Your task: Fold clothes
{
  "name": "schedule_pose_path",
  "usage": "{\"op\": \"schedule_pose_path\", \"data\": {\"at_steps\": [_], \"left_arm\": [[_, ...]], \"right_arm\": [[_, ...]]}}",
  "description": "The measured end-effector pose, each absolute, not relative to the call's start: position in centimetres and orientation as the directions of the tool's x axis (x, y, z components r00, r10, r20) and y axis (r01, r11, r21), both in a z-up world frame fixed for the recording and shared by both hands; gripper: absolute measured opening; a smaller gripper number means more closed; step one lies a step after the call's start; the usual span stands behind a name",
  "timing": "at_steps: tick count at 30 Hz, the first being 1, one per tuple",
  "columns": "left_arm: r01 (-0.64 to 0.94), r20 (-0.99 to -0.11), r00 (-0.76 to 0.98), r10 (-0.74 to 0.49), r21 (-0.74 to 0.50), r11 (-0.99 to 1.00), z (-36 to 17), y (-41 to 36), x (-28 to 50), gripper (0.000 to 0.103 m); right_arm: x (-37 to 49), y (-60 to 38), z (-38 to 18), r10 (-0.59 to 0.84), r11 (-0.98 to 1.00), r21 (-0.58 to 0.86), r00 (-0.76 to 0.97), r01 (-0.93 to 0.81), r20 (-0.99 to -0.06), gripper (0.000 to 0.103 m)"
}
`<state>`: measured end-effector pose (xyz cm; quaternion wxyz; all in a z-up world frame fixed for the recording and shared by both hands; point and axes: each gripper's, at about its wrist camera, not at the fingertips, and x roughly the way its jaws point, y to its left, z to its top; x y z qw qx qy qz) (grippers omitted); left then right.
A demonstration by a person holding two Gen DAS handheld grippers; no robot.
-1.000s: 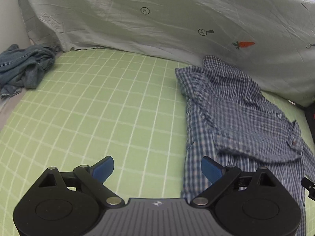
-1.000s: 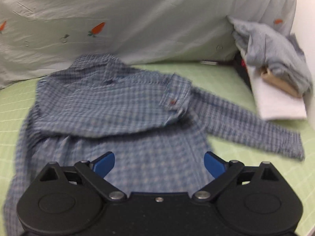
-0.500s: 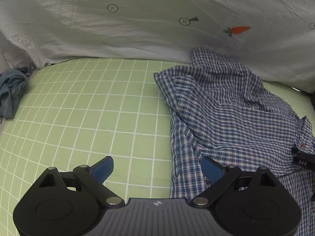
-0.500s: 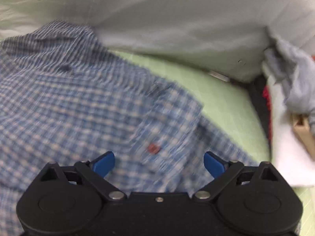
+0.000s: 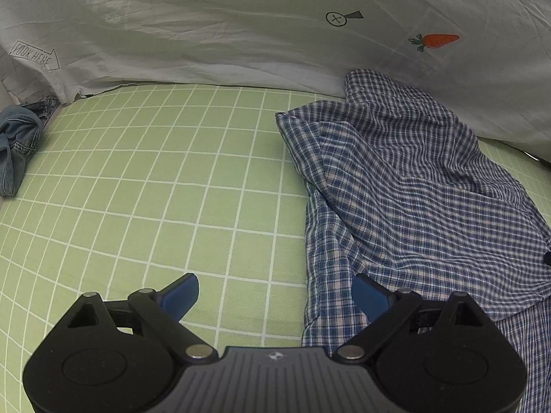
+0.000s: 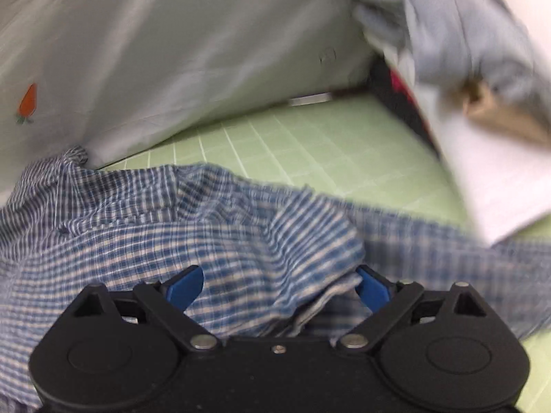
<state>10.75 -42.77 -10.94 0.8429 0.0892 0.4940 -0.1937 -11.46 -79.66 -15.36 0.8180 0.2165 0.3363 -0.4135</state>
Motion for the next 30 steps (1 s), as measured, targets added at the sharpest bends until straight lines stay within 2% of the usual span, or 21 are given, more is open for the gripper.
{"op": "schedule_pose_path", "data": {"at_steps": [3, 5, 6, 7, 8, 9, 11, 13, 15, 17, 18, 20, 23, 25, 30], "left_arm": [[0.414, -0.866, 0.443, -0.234, -0.033, 0.91, -10.8, -42.7, 10.9, 0.095], [0.408, -0.867, 0.444, -0.226, -0.029, 0.913, -10.9, -42.6, 11.1, 0.095], [0.403, -0.869, 0.443, -0.221, -0.027, 0.915, -11.0, -42.6, 11.3, 0.095], [0.398, -0.87, 0.441, -0.218, -0.028, 0.917, -11.1, -42.6, 11.5, 0.095], [0.394, -0.872, 0.44, -0.217, -0.03, 0.919, -11.3, -42.6, 11.7, 0.095], [0.39, -0.873, 0.438, -0.215, -0.031, 0.92, -11.4, -42.6, 11.9, 0.095], [0.386, -0.873, 0.439, -0.214, -0.031, 0.922, -11.5, -42.8, 12.2, 0.095], [0.385, -0.87, 0.444, -0.213, -0.029, 0.923, -11.5, -43.1, 12.6, 0.095], [0.386, -0.864, 0.458, -0.211, -0.022, 0.922, -11.3, -43.2, 12.8, 0.095], [0.38, -0.858, 0.468, -0.213, -0.022, 0.925, -11.2, -43.3, 13.2, 0.095], [0.374, -0.859, 0.464, -0.215, -0.03, 0.927, -11.4, -43.3, 13.5, 0.095], [0.375, -0.867, 0.444, -0.229, -0.053, 0.926, -11.8, -43.6, 14.1, 0.095], [0.38, -0.863, 0.442, -0.246, -0.068, 0.922, -11.9, -44.2, 14.7, 0.095], [0.382, -0.859, 0.437, -0.268, -0.093, 0.92, -12.0, -44.6, 15.3, 0.095], [0.391, -0.85, 0.405, -0.337, -0.172, 0.904, -12.7, -46.6, 18.0, 0.095]], "right_arm": [[-11.8, -80.9, -15.9, -0.533, 0.502, 0.128, 0.422, 0.856, -0.733, 0.093], [-12.2, -81.5, -15.6, -0.529, 0.485, 0.18, 0.452, 0.856, -0.718, 0.078], [-12.1, -81.8, -15.2, -0.523, 0.496, 0.196, 0.472, 0.846, -0.71, 0.06], [-11.8, -82.1, -14.8, -0.514, 0.519, 0.195, 0.486, 0.832, -0.706, 0.035], [-11.2, -82.3, -14.3, -0.499, 0.559, 0.186, 0.507, 0.808, -0.703, 0.023], [-10.6, -82.4, -13.8, -0.483, 0.6, 0.176, 0.529, 0.78, -0.698, 0.006], [-9.2, -81.9, -11.9, -0.463, 0.707, 0.13, 0.594, 0.695, -0.658, 0.005], [-9.1, -81.4, -9.1, -0.498, 0.745, 0.1, 0.648, 0.66, -0.576, 0.004], [-10.7, -82.2, -6.2, -0.598, 0.685, 0.132, 0.657, 0.716, -0.46, 0.004], [-12.9, -83.7, -5.3, -0.737, 0.527, 0.177, 0.551, 0.831, -0.392, 0.004], [-13.0, -84.8, -6.2, -0.763, 0.471, 0.139, 0.482, 0.871, -0.431, 0.004], [-12.5, -86.6, -8.7, -0.726, 0.451, 0.062, 0.406, 0.89, -0.555, 0.004], [-13.2, -86.5, -10.6, -0.665, 0.465, 0.119, 0.435, 0.877, -0.607, 0.005], [-13.3, -86.0, -11.3, -0.67, 0.468, 0.077, 0.41, 0.88, -0.619, 0.005], [-14.2, -86.3, -12.7, -0.639, 0.431, 0.121, 0.397, 0.894, -0.659, 0.005]]}}
